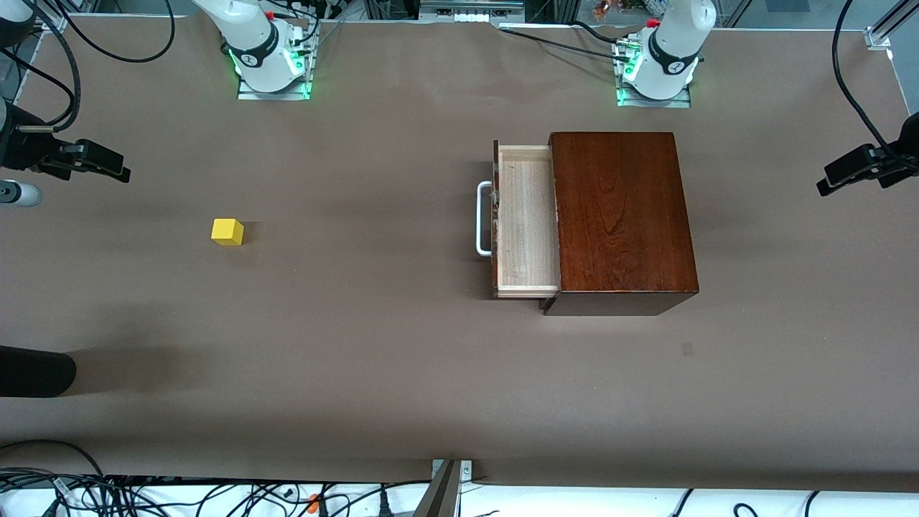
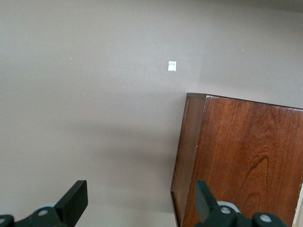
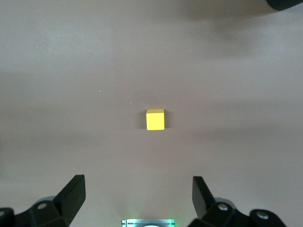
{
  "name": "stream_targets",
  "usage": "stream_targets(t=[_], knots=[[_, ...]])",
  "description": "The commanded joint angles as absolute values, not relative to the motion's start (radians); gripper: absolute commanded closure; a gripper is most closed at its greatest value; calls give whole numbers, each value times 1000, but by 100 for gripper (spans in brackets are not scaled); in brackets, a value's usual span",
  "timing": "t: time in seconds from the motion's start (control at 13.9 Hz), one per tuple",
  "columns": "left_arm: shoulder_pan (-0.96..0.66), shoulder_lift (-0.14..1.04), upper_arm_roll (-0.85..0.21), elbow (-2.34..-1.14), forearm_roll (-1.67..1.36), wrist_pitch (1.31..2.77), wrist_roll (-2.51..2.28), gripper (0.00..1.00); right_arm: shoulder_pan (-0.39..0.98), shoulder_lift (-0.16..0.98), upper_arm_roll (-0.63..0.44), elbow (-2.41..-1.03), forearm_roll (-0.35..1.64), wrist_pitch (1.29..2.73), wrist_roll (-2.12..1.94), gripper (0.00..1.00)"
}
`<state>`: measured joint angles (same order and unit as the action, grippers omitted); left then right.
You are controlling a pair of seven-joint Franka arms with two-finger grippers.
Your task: Open drawer, take yellow block, close drawer
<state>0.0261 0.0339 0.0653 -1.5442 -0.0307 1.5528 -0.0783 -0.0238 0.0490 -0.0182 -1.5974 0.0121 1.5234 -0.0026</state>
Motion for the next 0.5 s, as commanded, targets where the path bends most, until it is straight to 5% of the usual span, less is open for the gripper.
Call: stream_targets(t=[0.0,0.43], knots=[[28,31,64,-1540,-40,1548,-57,0,-43,26,3,-1617,-5,1536,12,0],[28,31,64,-1540,-40,1548,-57,0,-40,32,0,-1605,-2,1530,17,0]])
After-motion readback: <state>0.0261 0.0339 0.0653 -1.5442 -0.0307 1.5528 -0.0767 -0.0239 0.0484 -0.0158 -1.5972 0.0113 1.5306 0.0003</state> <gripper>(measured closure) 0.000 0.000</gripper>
